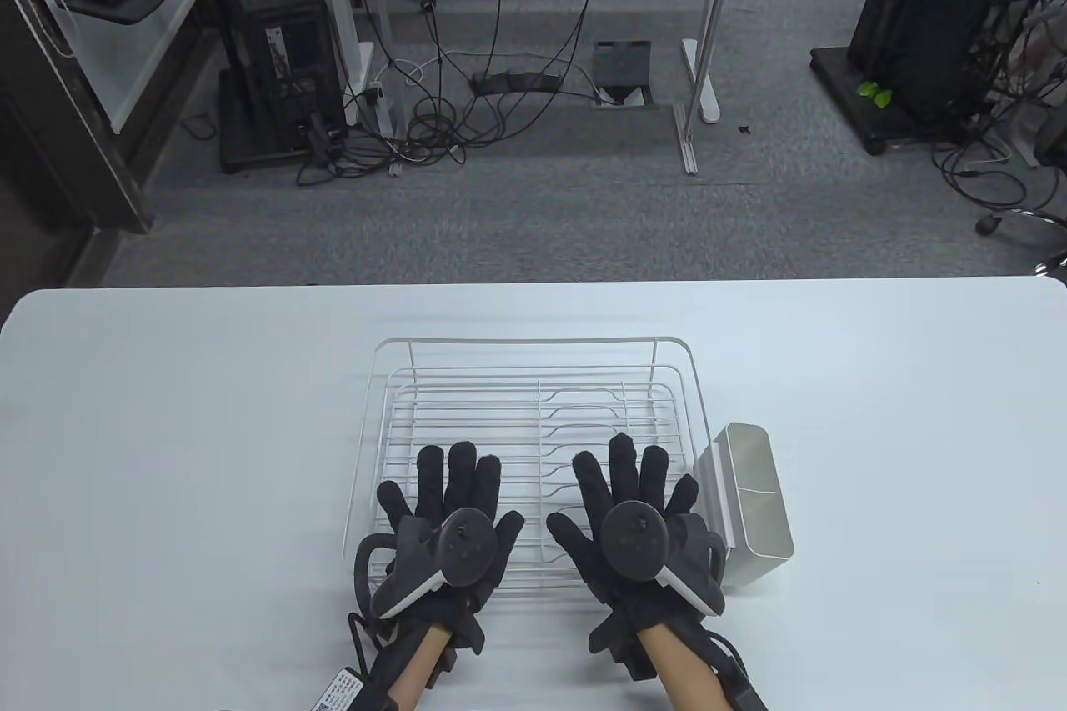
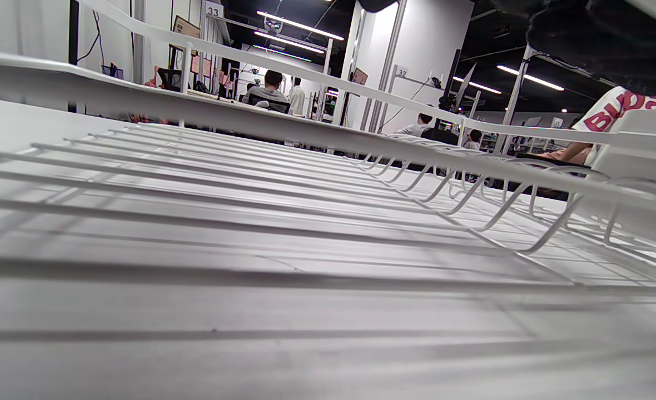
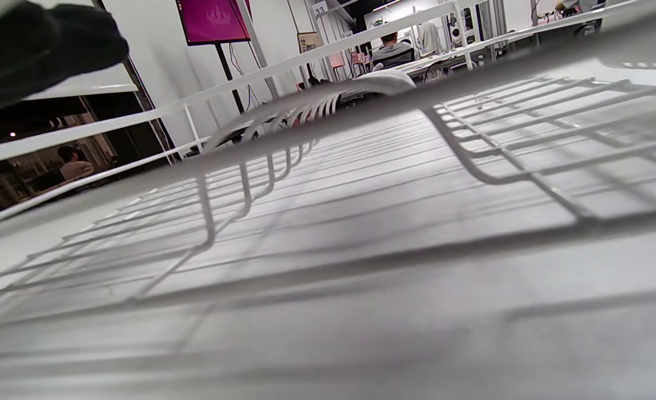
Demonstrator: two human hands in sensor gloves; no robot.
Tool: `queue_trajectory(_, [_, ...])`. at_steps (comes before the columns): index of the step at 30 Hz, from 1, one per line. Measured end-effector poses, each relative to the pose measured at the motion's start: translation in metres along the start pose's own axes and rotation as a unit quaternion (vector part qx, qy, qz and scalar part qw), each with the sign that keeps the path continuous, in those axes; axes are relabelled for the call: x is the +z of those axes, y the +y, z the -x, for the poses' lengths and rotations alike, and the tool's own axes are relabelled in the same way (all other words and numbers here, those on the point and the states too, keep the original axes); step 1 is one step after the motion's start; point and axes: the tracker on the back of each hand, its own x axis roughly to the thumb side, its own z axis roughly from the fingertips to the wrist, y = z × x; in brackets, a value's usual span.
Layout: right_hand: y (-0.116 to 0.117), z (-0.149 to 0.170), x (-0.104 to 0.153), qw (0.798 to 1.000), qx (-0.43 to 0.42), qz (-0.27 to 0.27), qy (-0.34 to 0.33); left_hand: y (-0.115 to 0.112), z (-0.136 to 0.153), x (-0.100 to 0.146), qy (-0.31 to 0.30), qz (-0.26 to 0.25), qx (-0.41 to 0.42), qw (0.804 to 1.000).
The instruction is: Hang the cutlery bin on dish rack (Opening facing upward)
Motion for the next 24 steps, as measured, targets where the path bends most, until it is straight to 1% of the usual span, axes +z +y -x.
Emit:
queue_trajectory(2, [0.0010, -0.0010, 0.0003, 1.000, 0.021, 0.002, 0.000, 0.0000, 0.0000, 0.0001, 0.000, 0.000, 0.000, 1.000])
queue_trajectory(8, [0.0022, -0.0017, 0.0016, 1.000, 0.028, 0.004, 0.001, 0.0000, -0.0001, 0.0002, 0.000, -0.001, -0.001, 1.000])
queue_trajectory(12, [0.0018, -0.0003, 0.0004, 1.000, 0.016, -0.005, 0.000, 0.0000, -0.0002, 0.0004, 0.000, -0.002, -0.001, 1.000])
queue_trajectory(24, [0.0027, -0.0004, 0.0000, 1.000, 0.020, -0.001, 0.000, -0.0002, -0.0002, 0.0006, 0.000, -0.002, -0.001, 1.000])
